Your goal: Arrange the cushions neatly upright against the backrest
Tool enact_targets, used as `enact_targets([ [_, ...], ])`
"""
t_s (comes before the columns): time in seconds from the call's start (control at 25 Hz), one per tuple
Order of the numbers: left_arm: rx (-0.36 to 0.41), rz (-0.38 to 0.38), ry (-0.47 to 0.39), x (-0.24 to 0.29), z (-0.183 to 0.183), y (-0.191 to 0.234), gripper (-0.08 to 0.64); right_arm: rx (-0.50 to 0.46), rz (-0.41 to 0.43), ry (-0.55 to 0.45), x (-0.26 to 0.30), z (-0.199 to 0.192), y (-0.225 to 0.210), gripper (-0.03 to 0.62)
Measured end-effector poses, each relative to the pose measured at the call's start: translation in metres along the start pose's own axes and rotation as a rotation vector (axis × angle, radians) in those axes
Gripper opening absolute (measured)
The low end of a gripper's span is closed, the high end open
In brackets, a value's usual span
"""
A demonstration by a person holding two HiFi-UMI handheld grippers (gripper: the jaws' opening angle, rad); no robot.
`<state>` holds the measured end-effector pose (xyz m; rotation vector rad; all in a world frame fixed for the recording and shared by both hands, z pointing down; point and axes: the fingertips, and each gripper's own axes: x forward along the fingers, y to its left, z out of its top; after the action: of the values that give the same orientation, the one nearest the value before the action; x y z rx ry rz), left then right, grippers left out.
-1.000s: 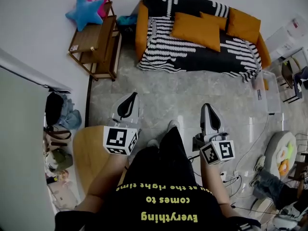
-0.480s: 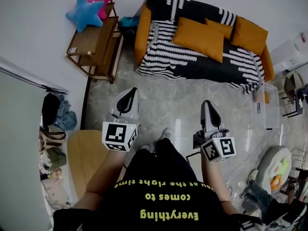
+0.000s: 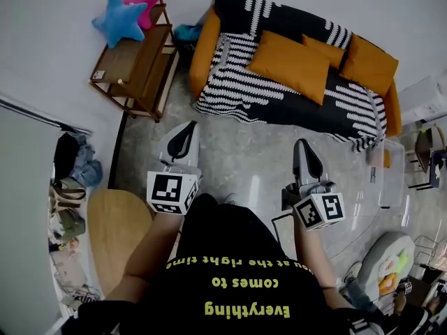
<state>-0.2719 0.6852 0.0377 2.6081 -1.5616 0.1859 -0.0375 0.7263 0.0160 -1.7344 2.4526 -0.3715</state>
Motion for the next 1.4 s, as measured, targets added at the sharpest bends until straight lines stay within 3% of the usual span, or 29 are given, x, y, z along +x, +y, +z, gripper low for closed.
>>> enact_targets([
  [0.36,-0.019,0.029,0.016,0.067,-0.001,0.038,0.0,0.04,-0.003,0.016,0.069,-0.004,-0.027,0.011],
  [0.6,-0.013,-0.032,-0.012,0.143,0.017,0.079,0.0,0.054,-0.08,-0.007,0.14,0.002,-0.054,0.011],
  [0.96,0.023,-0.132,-0.029,0.245,0.049,0.156,0.0,0.006,-0.103,-0.07,0.274,0.038,-0.045,0.011],
  [1.12,0.018,-0.157,-0.023,0.275,0.048,0.172,0.0,0.015,-0.112,-0.046,0.301,0.032,-0.041,0.011],
  [1.4,-0.017,-0.143,0.004,0.314,0.041,0.185,0.0,0.031,-0.135,-0.019,0.337,0.035,-0.078,0.011],
])
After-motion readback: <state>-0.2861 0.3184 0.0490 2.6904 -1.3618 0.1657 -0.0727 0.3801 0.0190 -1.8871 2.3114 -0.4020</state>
